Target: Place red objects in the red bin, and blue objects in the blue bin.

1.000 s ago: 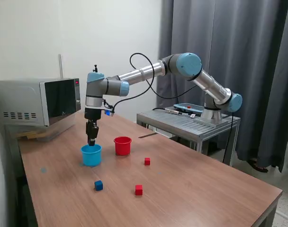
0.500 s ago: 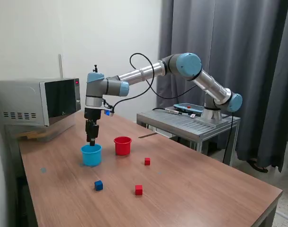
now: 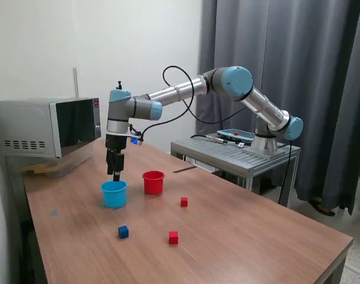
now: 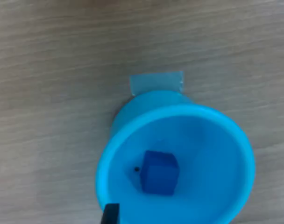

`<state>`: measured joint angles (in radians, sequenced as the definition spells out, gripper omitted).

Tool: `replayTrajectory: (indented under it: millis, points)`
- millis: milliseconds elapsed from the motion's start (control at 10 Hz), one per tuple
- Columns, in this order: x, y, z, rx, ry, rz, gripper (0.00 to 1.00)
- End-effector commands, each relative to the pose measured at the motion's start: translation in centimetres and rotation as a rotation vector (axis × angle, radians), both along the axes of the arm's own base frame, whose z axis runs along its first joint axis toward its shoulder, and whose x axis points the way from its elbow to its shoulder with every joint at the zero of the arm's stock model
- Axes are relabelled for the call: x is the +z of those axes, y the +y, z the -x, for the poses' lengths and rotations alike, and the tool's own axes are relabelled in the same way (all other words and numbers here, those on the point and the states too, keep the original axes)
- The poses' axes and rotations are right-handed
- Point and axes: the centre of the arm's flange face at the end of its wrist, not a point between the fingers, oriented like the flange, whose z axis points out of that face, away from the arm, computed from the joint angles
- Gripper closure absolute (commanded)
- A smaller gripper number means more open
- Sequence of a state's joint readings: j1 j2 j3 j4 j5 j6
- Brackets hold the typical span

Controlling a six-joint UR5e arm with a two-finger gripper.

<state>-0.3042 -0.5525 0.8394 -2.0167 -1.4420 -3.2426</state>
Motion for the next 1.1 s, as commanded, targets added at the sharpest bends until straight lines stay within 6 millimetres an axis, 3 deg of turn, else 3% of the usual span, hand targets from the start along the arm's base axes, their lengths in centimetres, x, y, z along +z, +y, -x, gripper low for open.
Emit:
replayTrajectory:
  millis: [0,100,300,600,800,1000]
  points:
    - [-0.2,-3.0,0.2,0.036,-0.011,-0.007,0.0]
    - [0.3,-4.6,0.2,0.054,-0.011,-0.007,0.0]
    - [3.6,-8.5,0.1,0.1,0.023,-0.014,0.0]
    - [4.8,-13.4,-0.1,0.168,0.03,-0.017,0.0]
    - [5.3,-18.6,-0.2,0.231,0.043,-0.021,0.0]
    - [5.2,-21.8,-0.6,0.266,0.044,-0.015,0.0]
